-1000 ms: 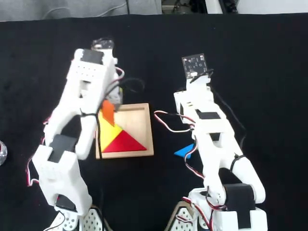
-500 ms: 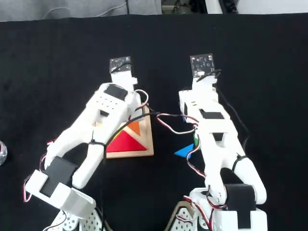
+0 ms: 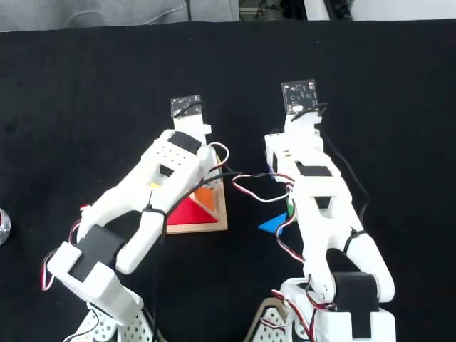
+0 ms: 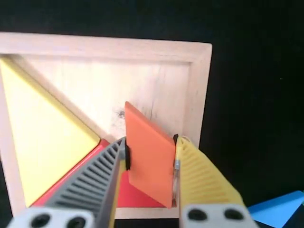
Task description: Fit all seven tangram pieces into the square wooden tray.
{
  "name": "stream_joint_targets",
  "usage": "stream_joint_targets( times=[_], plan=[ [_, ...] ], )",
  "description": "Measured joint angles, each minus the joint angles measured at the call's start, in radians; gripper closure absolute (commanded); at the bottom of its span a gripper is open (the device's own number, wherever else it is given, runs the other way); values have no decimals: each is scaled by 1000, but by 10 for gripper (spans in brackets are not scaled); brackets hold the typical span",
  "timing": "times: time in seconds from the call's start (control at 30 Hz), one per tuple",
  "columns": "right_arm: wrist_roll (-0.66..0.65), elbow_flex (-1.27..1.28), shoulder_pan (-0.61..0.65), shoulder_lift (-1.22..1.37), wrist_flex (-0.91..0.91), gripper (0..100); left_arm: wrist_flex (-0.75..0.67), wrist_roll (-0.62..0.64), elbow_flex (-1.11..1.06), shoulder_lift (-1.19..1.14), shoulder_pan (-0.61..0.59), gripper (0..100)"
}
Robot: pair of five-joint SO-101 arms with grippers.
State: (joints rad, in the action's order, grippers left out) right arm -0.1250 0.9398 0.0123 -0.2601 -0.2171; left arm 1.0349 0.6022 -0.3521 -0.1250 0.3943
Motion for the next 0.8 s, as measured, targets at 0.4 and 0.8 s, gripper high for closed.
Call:
stream_joint_targets(
  times=[0.4, 0.8],
  plan=[
    [0, 0, 0, 0, 0, 987, -8, 0, 0, -8, 72, 883],
    [0, 0, 0, 0, 0, 987, 25, 0, 0, -8, 71, 852]
  ],
)
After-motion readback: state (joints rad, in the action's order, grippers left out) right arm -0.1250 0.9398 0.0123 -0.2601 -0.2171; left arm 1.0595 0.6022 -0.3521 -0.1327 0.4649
